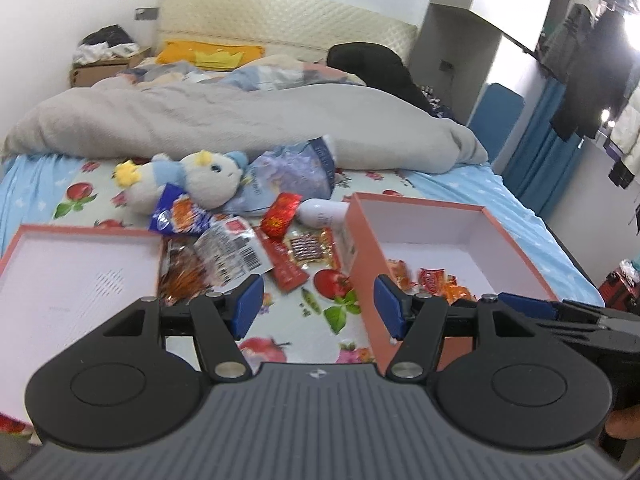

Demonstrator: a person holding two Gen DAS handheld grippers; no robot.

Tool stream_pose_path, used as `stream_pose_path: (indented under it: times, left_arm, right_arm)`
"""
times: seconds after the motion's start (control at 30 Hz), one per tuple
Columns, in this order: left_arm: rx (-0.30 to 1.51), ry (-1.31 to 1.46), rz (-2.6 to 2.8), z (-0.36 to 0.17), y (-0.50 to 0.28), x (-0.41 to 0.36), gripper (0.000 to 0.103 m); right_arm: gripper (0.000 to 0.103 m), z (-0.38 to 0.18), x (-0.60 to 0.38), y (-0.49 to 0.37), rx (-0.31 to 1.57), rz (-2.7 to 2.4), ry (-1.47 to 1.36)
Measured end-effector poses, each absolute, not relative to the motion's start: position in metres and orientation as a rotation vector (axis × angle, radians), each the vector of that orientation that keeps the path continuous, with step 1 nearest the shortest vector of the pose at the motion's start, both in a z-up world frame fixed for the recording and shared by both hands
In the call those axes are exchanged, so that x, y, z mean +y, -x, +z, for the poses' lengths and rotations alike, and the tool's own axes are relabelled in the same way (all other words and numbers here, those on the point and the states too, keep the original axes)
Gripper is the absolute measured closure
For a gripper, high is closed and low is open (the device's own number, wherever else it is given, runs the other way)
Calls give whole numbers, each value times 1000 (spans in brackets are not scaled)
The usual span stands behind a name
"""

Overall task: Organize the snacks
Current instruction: 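Withdraw both grippers from the box back over the snack pile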

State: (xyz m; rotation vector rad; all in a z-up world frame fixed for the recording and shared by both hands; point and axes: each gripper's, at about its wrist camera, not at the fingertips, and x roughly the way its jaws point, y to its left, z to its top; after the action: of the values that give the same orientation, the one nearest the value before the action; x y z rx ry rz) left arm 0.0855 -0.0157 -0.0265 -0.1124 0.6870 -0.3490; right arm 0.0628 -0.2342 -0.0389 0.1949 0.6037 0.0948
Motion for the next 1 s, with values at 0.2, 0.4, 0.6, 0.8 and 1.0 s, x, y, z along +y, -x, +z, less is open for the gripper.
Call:
stream_pose_path:
  times: [0.2,0.4,0.6,0.8,1.0]
  left_arm:
    - [679,123,-311,-33,-69,8,36]
    - [674,117,-284,-39,-59,27,31]
    - [692,119,-270,-51,-57,43,27]
    - [719,116,-251,-66,-68,54,26]
    - [740,98,-237,-76,-87,63,26]
  right_arm:
    - [35,-48,-212,-57,615,137,-161]
    - [35,-56,-201,-50,631,131,-150]
    - [35,-62,-185,-47,617,135,-88]
    - [35,-72,-174,-59,633,135,-88]
    - [35,-81,-168,-75,641,130,-92]
